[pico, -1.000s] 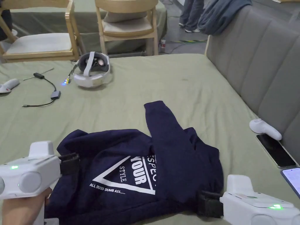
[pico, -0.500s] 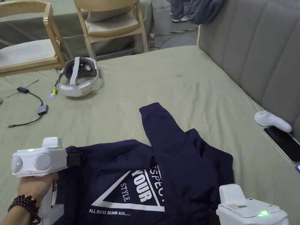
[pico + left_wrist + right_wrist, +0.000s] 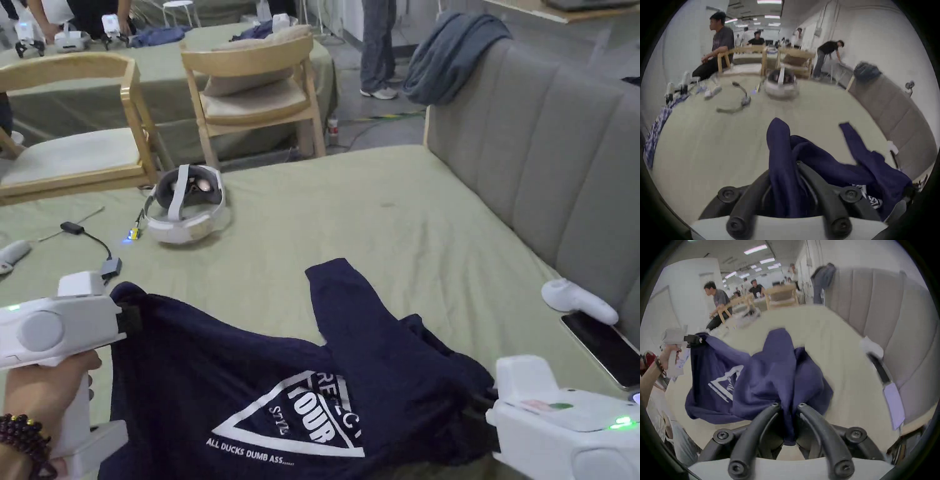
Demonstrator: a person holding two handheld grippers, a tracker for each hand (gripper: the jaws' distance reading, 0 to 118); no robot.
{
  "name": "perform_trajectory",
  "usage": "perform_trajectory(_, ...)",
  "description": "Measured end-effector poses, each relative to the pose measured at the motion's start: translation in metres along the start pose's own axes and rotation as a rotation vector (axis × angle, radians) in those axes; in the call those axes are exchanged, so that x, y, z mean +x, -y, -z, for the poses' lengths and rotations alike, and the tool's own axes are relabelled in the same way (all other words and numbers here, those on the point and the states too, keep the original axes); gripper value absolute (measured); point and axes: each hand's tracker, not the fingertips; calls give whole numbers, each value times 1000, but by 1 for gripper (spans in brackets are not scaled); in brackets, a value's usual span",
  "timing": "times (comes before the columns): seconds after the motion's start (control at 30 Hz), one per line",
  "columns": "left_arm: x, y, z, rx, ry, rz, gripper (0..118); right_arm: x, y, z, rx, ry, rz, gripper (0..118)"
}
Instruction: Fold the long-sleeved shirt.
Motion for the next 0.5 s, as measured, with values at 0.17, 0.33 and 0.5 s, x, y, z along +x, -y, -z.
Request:
perform_trajectory(0.17, 1, -75, -77, 185, -23, -13, 4, 5, -105, -41, 207, -29, -79, 10)
perform_trajectory(0.33, -8, -167, -147, 326, -97, -40, 4, 13, -232, -80, 413, 13, -97, 10)
perform_trajectory(0.5, -13, -246, -199, 428, -123, -108, 4, 6, -354, -112, 515, 12, -73, 10)
